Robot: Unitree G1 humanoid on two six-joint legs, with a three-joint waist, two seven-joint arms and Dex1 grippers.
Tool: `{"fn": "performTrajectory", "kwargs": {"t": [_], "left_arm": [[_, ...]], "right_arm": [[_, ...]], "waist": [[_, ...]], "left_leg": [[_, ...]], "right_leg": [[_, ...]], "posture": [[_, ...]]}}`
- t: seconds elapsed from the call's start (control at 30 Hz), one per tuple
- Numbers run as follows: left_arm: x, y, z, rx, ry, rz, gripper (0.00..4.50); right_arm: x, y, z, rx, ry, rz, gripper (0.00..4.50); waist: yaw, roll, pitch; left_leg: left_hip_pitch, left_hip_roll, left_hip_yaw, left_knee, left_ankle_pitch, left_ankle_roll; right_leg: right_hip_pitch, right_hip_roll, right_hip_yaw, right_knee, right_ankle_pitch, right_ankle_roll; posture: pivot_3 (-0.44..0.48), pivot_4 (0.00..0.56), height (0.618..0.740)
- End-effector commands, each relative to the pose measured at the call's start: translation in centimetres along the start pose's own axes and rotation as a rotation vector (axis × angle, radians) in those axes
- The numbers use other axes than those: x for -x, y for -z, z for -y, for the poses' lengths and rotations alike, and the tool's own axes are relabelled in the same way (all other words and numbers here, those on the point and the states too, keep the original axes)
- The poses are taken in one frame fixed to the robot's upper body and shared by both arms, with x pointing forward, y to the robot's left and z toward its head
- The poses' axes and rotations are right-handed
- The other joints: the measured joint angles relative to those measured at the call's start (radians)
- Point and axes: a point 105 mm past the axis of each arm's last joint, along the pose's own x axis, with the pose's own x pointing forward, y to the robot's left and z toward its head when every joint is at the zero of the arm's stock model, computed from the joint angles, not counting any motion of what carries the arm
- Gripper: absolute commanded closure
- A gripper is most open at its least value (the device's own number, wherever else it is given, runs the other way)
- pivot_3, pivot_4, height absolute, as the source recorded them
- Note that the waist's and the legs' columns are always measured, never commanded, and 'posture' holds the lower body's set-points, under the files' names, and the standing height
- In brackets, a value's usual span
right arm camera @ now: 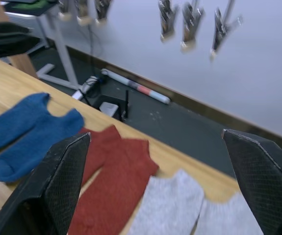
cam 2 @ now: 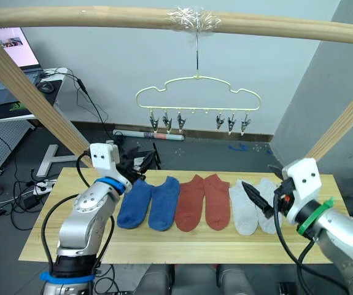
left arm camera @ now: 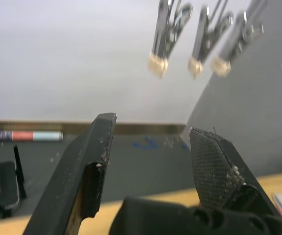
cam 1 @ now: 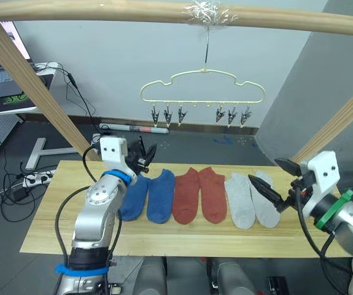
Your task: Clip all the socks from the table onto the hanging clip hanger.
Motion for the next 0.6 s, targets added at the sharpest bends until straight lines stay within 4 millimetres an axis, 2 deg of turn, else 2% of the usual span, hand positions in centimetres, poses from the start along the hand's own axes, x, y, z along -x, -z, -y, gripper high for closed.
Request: {"fn": "performTrajectory", "kwargs": {"t": [0.03, 0.3, 0.6], "left_arm": [[-1.0, -1.6, 0.6, -0.039, -0.034, 0.082, 1.83], [-2.6, -2.6, 0.4, -0.015, -0.097, 0.12, 1.83], [-4.6, -4.4, 0.7, 0.025, -0.095, 0.165, 1.83]], "right_arm": [[0.0, -2.4, -0.4, 0.056, -0.069, 0.029, 0.0], [-0.6, -5.0, -0.7, 0.128, -0.147, 0.03, 0.0], [-0.8, -6.0, -1.2, 0.132, -0.157, 0.037, 0.0]], "waist": [[0.0, 0.0, 0.0], [-0.002, -0.001, 0.001], [-0.003, -0.003, 0.002]], "left_leg": [[0.0, 0.0, 0.0, 0.0, 0.0, 0.0], [-0.001, -0.001, -0.002, 0.0, 0.0, 0.0], [-0.001, -0.001, -0.002, 0.001, 0.0, 0.0]], "right_leg": [[0.0, 0.0, 0.0, 0.0, 0.0, 0.0], [0.0, 0.0, -0.001, 0.0, 0.003, -0.004], [0.0, 0.0, -0.001, 0.0, 0.003, -0.004]], "posture": [[0.059, 0.225, 0.74], [0.044, 0.232, 0.74], [0.027, 0.25, 0.74]]}}
